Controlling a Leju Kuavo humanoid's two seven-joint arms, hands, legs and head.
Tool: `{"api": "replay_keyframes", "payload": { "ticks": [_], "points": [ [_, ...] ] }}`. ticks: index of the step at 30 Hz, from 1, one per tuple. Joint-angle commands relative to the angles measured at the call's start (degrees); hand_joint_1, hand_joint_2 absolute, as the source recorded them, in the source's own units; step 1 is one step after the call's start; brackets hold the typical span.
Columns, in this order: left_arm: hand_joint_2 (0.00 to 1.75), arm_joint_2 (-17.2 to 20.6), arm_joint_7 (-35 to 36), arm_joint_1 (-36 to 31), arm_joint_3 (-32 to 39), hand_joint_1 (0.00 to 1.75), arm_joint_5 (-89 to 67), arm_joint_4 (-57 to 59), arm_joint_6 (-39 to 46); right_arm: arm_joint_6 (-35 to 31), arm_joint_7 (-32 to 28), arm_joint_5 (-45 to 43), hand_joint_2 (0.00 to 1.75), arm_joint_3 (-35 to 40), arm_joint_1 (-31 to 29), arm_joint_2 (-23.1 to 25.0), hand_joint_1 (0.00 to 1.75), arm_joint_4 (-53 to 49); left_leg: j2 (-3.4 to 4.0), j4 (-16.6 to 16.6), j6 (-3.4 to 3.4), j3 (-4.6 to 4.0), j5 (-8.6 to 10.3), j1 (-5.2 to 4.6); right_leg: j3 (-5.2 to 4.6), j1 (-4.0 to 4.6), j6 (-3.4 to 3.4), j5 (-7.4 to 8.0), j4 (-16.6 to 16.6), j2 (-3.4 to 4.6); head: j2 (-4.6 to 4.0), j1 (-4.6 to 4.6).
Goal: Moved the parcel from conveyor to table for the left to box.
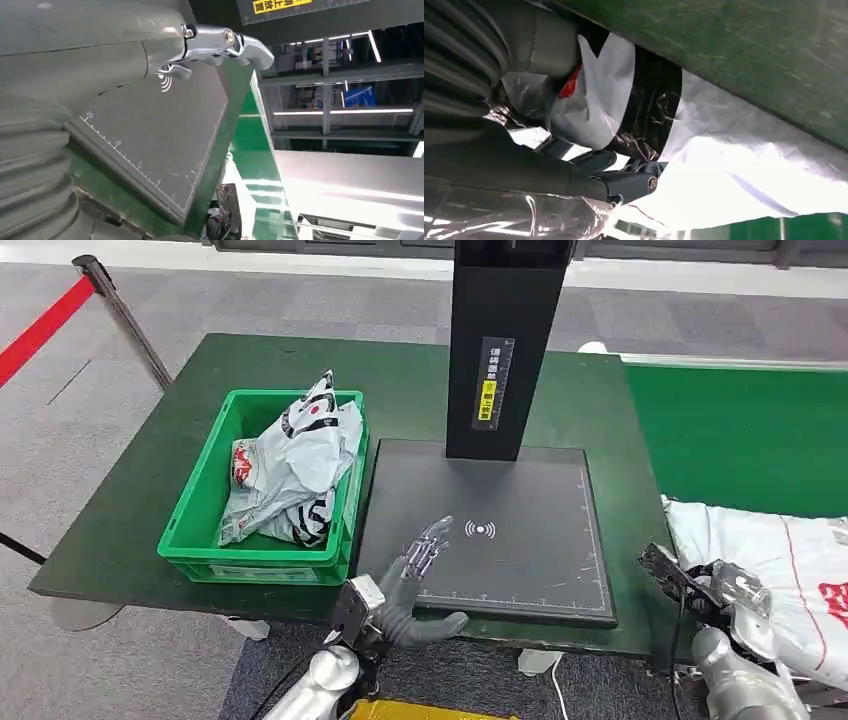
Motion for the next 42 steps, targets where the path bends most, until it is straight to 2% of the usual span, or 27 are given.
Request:
{"api": "replay_keyframes", "payload": {
  "ticks": [1, 6, 11, 15, 17, 23, 30, 33, 34, 36, 42],
  "points": [
    [1.75, 1.6, 0.2, -0.9, 1.9, 0.00, -0.5, 2.5, 1.1, -2.1, 2.2, -1.9, 1.75, -1.6, 8.8, 0.6, 1.75, -19.4, -0.05, -0.1, -0.04, 0.00, 0.04, 0.02, 0.01, 0.03, -0.06, 0.02, -0.1, -0.09, 0.00, 0.00],
    [1.75, 1.6, 0.2, -0.8, 1.9, 0.00, -0.6, 2.4, 1.1, -1.2, 2.7, -1.9, 1.75, -1.7, 9.8, 0.4, 1.75, -21.6, -0.05, -0.1, -0.05, -0.05, 0.00, 0.03, -0.04, 0.00, -0.09, 0.00, -0.1, -0.08, 0.00, 0.00],
    [1.75, 1.7, 0.1, -1.1, 2.4, 0.00, -0.6, 2.6, 0.9, 0.3, 5.8, -1.7, 1.75, -6.5, 18.0, 0.6, 1.75, -36.9, -0.11, -0.1, -0.04, -0.15, -0.02, 0.01, -0.18, -0.02, -0.08, -0.06, 0.0, -0.12, 0.00, 0.00],
    [1.75, 1.7, 0.1, -1.1, 2.4, 0.00, -0.6, 2.6, 0.9, 0.3, 5.8, -1.7, 1.75, -6.5, 18.0, 0.6, 1.75, -36.9, -0.17, -0.1, -0.03, -0.23, 0.00, -0.02, -0.24, -0.05, -0.05, -0.06, 0.0, -0.16, 0.00, 0.00],
    [1.75, 1.5, 0.2, -1.4, 2.5, 0.00, -0.7, 2.8, 0.7, 2.4, 6.3, -0.8, 1.75, -8.8, 21.3, 1.2, 1.75, -42.9, -0.20, -0.1, -0.04, -0.18, -0.01, 0.00, -0.17, -0.02, -0.08, -0.08, -0.1, -0.21, 0.00, 0.00],
    [1.75, 1.4, 0.2, -1.4, 2.5, 0.00, -0.7, 2.8, 0.6, 2.5, 6.3, -0.7, 1.75, -9.2, 21.3, 1.5, 1.75, -42.9, -0.28, -0.1, -0.03, -0.48, -0.05, -0.01, -0.48, -0.05, -0.11, -0.15, 0.0, -0.26, 0.00, -0.02],
    [1.75, 2.0, 0.4, -0.2, 2.2, 0.00, -0.5, 1.1, 0.7, 4.5, 5.5, 0.8, 1.75, -14.5, 29.5, 2.1, 1.75, -55.6, -0.54, -0.1, -0.04, -0.47, -0.03, -0.01, -0.39, -0.05, -0.13, -0.24, 0.0, -0.53, 0.00, 0.00],
    [1.75, 2.2, 0.4, 0.1, 2.2, 0.00, -0.2, 1.3, 0.8, 5.1, 4.8, 0.9, 1.75, -15.6, 30.7, 2.1, 1.75, -58.0, -0.44, -0.1, -0.03, -0.52, -0.05, -0.02, -0.46, -0.07, -0.11, -0.21, 0.0, -0.42, 0.00, 0.00],
    [1.75, 2.2, 0.4, 0.2, 2.2, 0.00, -0.2, 1.4, 0.9, 5.2, 4.6, 1.0, 1.75, -15.8, 30.8, 2.1, 1.75, -58.3, -0.43, -0.2, -0.05, -0.27, -0.10, 0.03, -0.19, -0.01, -0.16, -0.26, -0.1, -0.44, 0.00, 0.00],
    [1.75, 2.2, 0.2, 0.4, 2.4, 0.00, 0.0, 1.4, 1.0, 5.5, 4.0, 1.0, 1.75, -16.0, 30.6, 2.4, 1.75, -58.2, -0.43, -0.1, -0.01, -0.55, -0.03, -0.01, -0.49, -0.06, -0.10, -0.18, 0.0, -0.39, 0.00, 0.00],
    [1.75, 2.4, 0.2, 1.2, 2.5, 0.00, -0.1, 0.5, 1.5, 4.0, 1.7, -0.1, 1.75, -14.9, 29.3, 2.7, 1.75, -58.4, -0.37, -0.1, 0.01, -0.57, -0.02, -0.04, -0.53, -0.09, -0.09, -0.16, 0.0, -0.34, 0.00, 0.00]
  ]
}}
